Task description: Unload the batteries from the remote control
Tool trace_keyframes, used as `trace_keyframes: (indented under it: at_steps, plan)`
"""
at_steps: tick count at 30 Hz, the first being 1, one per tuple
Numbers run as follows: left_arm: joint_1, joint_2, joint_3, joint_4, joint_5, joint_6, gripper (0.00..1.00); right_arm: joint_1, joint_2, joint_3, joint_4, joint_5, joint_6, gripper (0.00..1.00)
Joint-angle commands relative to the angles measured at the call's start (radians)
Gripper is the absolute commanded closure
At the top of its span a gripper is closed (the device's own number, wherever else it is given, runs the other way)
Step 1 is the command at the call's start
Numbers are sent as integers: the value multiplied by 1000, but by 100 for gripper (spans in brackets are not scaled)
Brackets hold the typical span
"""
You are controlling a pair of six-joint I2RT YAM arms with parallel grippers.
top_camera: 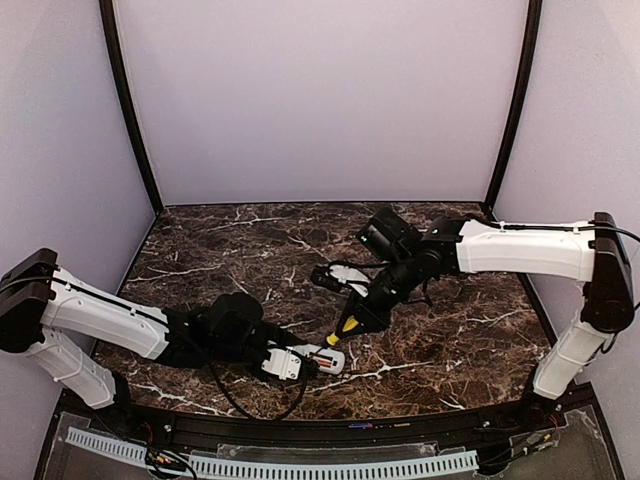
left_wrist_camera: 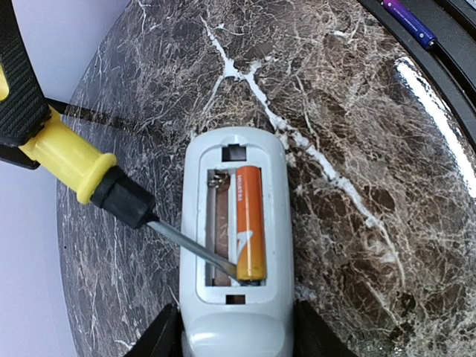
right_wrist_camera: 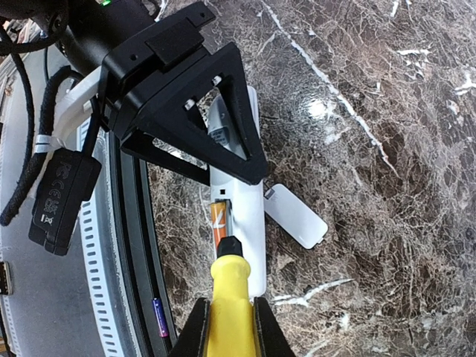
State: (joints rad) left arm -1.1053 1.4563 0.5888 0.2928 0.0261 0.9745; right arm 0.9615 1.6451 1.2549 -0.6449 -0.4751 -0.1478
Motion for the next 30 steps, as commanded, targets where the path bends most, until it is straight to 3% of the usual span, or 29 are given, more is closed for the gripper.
trace_keyframes:
  at_steps: [1, 19, 30]
  plan:
    - [-1, -45, 25, 142, -46, 25, 100, 11, -5, -10, -151, 62, -38, 100]
    - [-5, -33, -3, 197, -52, 57, 100, 3, -75, -61, -166, 17, -34, 100]
    - [0, 134, 64, 359, -268, 197, 100, -52, 75, 37, -154, 36, 32, 100]
